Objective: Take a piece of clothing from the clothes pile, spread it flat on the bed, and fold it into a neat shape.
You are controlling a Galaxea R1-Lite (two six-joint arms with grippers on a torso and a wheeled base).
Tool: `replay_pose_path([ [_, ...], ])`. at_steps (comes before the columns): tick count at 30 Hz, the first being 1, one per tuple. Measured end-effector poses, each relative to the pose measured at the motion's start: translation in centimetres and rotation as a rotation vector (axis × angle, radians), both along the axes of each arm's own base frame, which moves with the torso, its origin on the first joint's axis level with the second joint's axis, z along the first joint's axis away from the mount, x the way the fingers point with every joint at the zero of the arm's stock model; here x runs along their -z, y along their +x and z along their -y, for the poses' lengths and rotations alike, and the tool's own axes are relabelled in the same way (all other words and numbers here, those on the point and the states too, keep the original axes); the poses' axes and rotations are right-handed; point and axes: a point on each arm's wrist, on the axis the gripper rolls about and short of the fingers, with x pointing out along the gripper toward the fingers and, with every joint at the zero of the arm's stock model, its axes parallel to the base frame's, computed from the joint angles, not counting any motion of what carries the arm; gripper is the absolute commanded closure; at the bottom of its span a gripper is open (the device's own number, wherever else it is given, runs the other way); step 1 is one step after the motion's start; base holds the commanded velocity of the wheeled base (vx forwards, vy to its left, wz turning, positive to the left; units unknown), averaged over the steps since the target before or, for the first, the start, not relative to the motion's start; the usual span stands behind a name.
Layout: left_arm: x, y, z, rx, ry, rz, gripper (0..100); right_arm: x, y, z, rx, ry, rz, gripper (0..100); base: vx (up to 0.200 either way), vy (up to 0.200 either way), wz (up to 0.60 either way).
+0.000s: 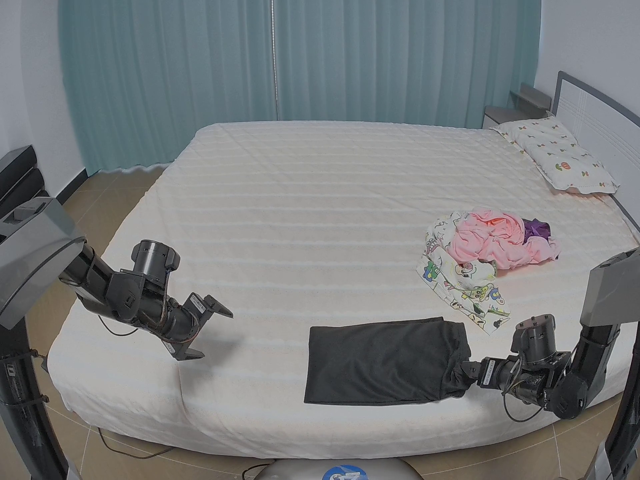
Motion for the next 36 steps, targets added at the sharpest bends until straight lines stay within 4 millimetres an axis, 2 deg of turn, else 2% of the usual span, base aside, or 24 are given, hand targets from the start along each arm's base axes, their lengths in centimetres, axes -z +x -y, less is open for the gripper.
replay_pose_path([
  [7,0.0,0.0,0.0,0.0,0.0,-0.001,0,0.1,-1.4,2.3,0.04,0.059,0.039,0,0.0,0.0,0.0],
  [10,0.0,0.0,0.0,0.0,0.0,-0.001,0,-0.4,-1.3,3.0,0.05,0.09,0.1,0,0.0,0.0,0.0],
  [16,0.0,0.0,0.0,0.0,0.0,-0.001,0,-0.7,-1.4,3.9,0.076,0.161,0.114,0,0.0,0.0,0.0],
  [22,0.0,0.0,0.0,0.0,0.0,0.0,0,-0.9,-1.1,2.8,0.021,0.325,0.108,0,0.0,0.0,0.0],
  [26,0.0,0.0,0.0,0.0,0.0,0.001,0,-0.5,-0.4,1.7,-0.016,0.353,0.102,0,0.0,0.0,0.0],
  [32,0.0,0.0,0.0,0.0,0.0,0.0,0,1.2,0.1,-0.1,-0.075,0.349,0.054,0,0.0,0.0,0.0],
  [33,0.0,0.0,0.0,0.0,0.0,0.001,0,1.5,0.2,-0.4,-0.08,0.346,0.046,100,0.0,0.0,0.0],
  [36,0.0,0.1,0.0,0.0,0.0,0.003,0,2.1,0.3,-0.5,-0.08,0.34,0.03,100,0.0,0.0,0.0],
])
